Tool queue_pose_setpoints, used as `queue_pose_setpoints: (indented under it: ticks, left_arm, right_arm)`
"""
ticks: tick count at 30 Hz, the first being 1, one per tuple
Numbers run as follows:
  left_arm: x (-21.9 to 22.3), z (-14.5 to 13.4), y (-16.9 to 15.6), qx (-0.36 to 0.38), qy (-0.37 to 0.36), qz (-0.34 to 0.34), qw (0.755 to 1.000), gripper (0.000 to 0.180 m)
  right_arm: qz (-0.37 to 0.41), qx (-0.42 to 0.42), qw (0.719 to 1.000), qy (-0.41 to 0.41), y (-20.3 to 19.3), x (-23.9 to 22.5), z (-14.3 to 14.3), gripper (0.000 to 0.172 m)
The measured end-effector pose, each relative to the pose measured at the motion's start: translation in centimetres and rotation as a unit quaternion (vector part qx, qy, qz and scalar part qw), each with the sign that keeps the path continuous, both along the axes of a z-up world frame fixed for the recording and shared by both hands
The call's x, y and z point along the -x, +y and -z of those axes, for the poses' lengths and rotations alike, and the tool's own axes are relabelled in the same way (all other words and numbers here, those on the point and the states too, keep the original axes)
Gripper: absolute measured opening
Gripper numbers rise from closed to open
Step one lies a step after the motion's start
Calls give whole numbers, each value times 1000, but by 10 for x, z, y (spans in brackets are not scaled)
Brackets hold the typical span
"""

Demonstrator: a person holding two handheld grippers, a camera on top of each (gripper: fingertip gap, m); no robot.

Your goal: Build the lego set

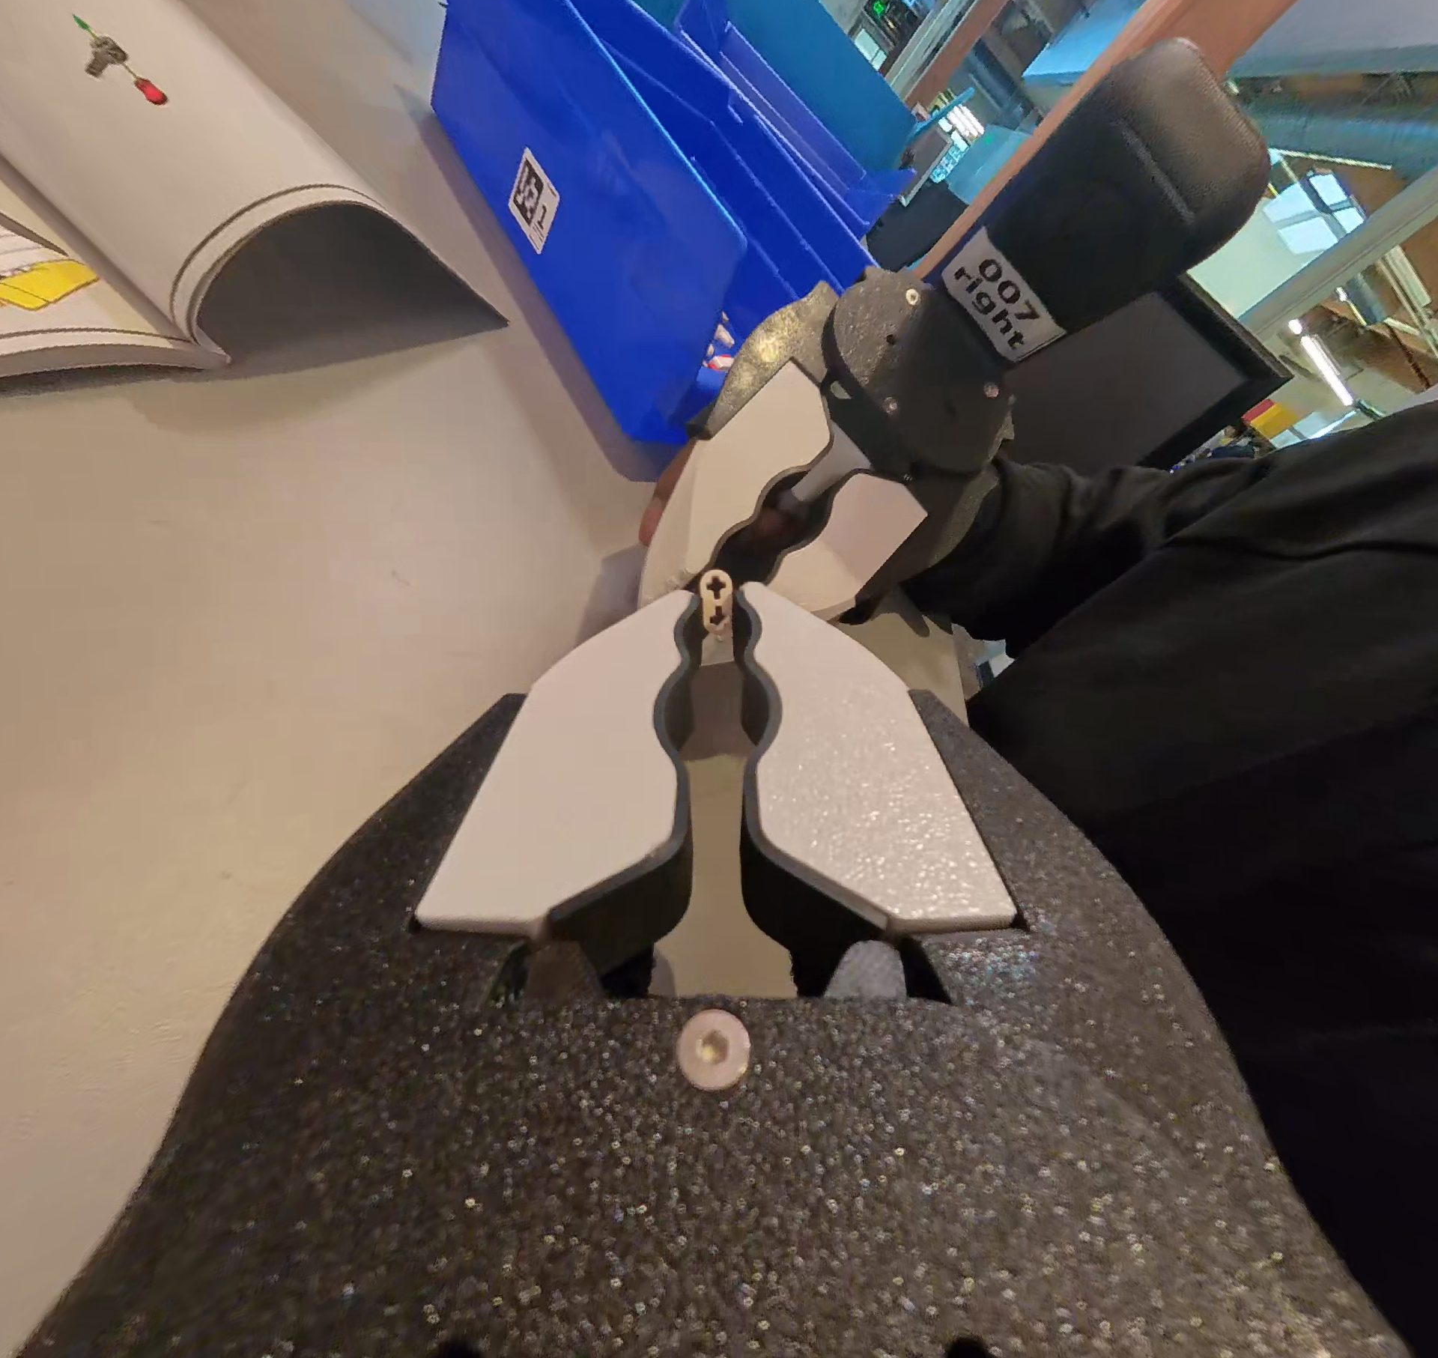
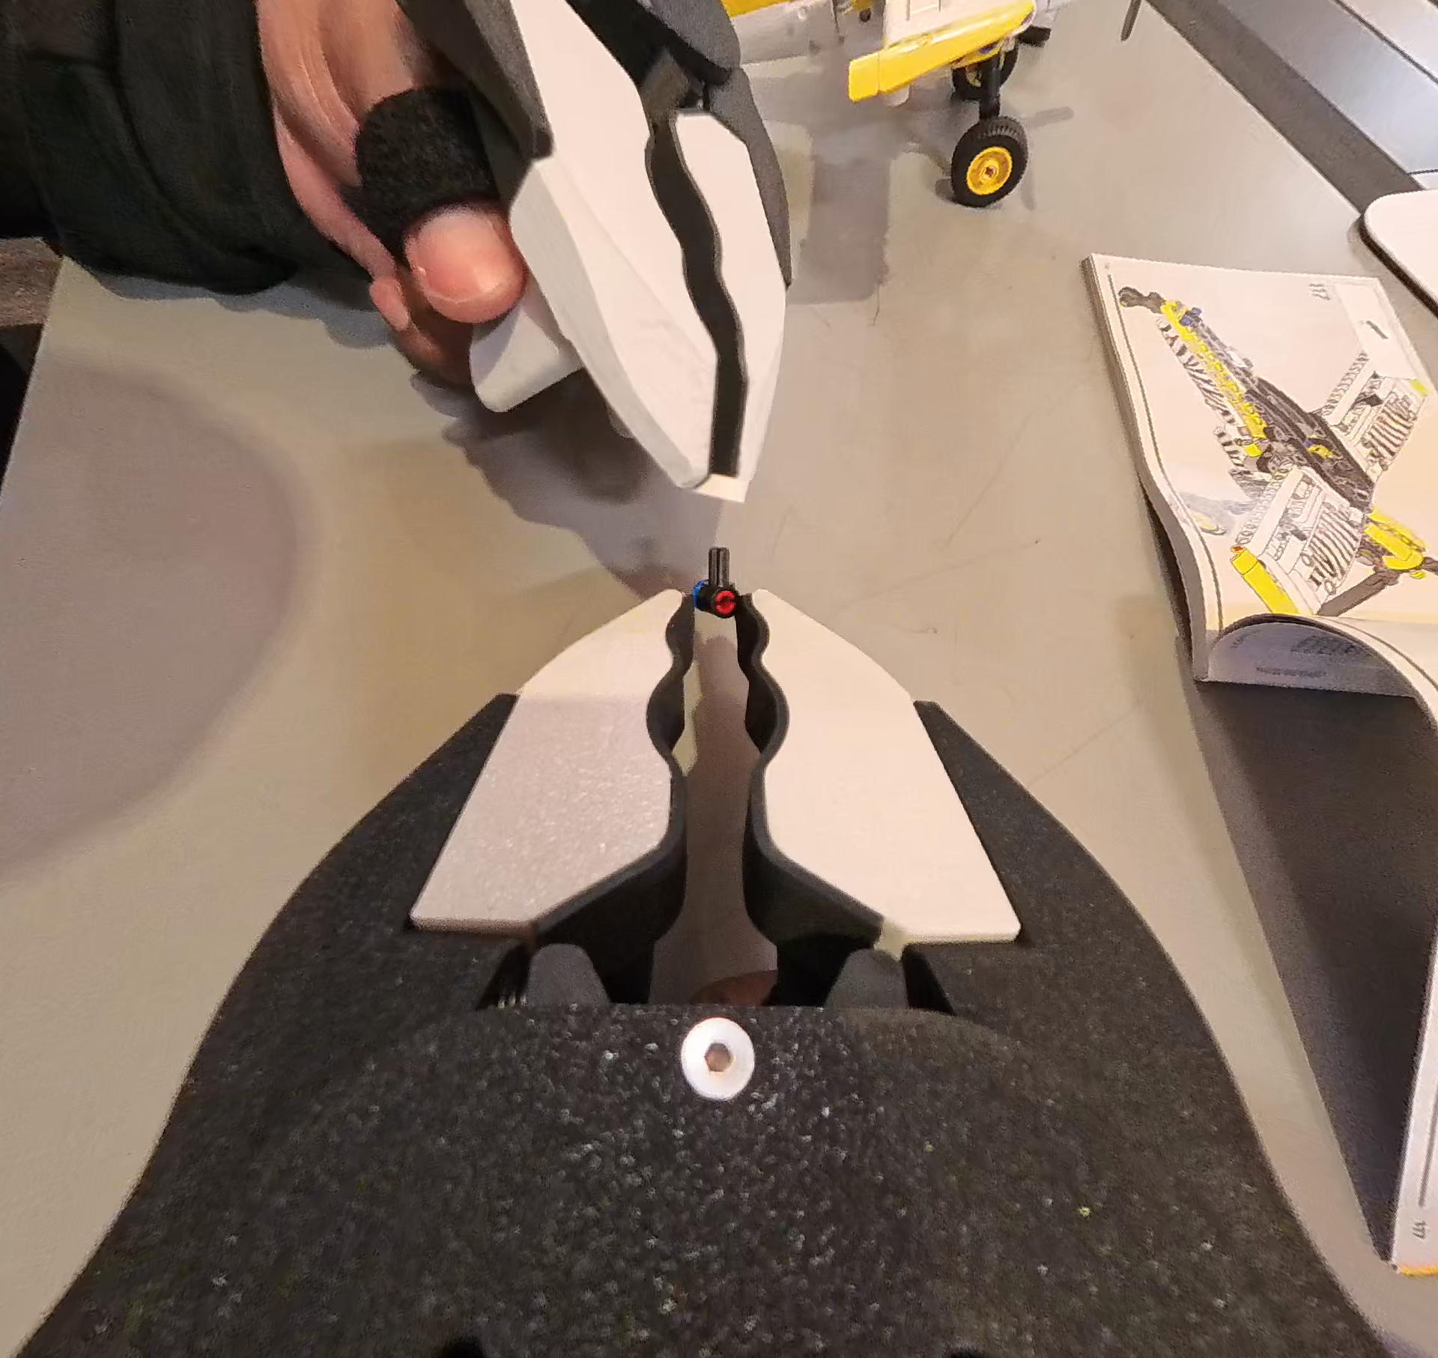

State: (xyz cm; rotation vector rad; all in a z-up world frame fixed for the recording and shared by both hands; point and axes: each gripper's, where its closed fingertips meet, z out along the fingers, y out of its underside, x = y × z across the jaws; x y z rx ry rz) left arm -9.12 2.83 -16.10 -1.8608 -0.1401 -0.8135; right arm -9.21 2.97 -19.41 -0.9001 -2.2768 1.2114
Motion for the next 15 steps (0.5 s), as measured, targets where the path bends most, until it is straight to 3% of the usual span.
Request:
queue_pose_setpoints:
  ticks: [15]
  left_arm:
    - [6,-6,2,-26,-21,-15,999,7]
  right_arm:
    - [-3,10,1000,8,-3,0,-2,9]
